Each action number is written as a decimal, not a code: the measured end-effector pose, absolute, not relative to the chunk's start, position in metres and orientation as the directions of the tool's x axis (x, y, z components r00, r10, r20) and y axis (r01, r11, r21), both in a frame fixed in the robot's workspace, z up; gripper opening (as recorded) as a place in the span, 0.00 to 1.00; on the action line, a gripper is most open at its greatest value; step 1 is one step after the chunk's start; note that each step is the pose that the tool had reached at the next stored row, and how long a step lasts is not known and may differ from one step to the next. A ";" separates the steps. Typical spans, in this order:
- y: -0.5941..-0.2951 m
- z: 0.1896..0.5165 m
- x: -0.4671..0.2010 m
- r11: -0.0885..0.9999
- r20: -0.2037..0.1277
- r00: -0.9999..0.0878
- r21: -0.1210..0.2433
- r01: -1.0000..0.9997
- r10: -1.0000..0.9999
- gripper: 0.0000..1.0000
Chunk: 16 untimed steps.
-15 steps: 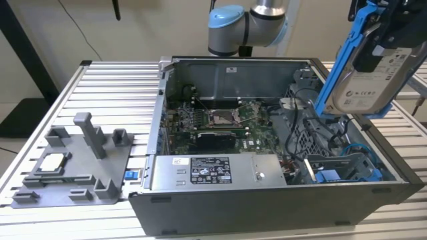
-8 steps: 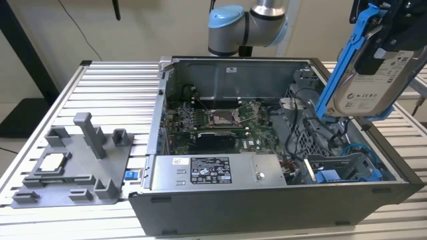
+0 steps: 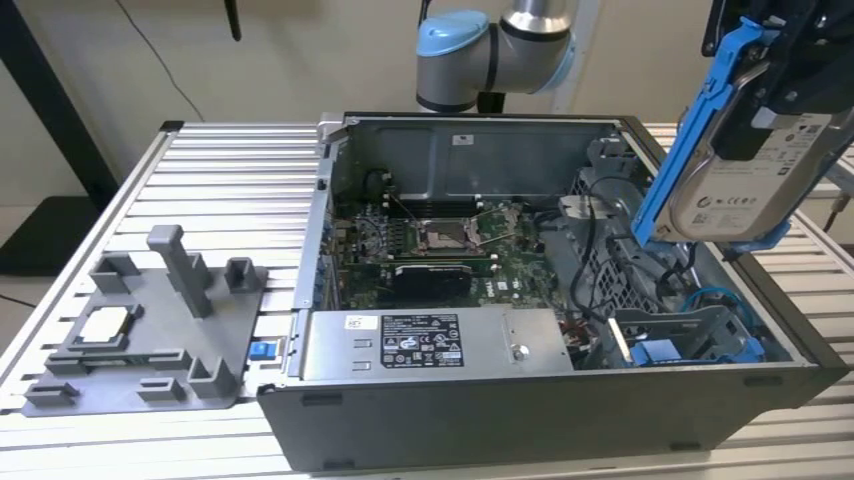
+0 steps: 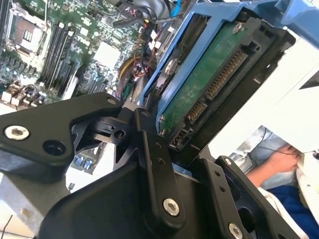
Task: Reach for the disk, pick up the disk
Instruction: 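Pick up the disk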
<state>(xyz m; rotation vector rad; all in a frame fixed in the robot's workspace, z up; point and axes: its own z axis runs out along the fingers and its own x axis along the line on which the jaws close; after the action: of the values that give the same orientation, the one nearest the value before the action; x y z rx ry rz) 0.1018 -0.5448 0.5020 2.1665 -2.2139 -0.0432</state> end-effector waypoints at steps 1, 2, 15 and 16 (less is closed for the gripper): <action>-0.545 0.502 0.102 0.022 0.012 -0.021 0.051 -0.998 -1.000 0.00; -0.545 0.502 0.102 0.022 0.012 -0.021 0.050 -0.998 -1.000 0.00; -0.552 0.499 0.102 0.022 0.012 -0.021 0.050 -0.998 -1.000 0.00; -0.554 0.498 0.102 0.022 0.012 -0.021 0.051 -0.998 -1.000 0.00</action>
<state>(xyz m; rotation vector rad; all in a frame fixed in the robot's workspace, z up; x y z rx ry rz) 0.1018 -0.5542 0.4983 2.1665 -2.2137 -0.0430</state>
